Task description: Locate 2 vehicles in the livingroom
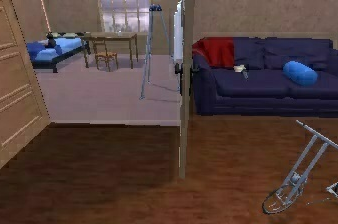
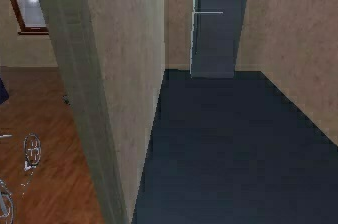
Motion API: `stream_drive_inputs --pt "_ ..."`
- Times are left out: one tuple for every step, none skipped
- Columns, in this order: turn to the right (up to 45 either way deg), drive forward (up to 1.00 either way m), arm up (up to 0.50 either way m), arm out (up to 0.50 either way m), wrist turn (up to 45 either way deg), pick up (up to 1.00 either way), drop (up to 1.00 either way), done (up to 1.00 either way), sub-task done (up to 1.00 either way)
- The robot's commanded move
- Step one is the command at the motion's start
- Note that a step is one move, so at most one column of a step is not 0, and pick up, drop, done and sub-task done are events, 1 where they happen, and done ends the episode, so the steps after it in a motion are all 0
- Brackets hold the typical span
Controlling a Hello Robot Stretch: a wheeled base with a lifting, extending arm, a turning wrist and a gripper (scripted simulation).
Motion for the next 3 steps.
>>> stream_drive_inputs --pt "9.0 0.00 0.00 0.00 0.0 0.00 0.00 0.00 0.00" --pt "0.0 0.40 0.00 0.00 0.0 0.00 0.00 0.00 0.00" --pt "45.0 0.00 0.00 0.00 0.0 0.00 0.00 0.00 0.00"
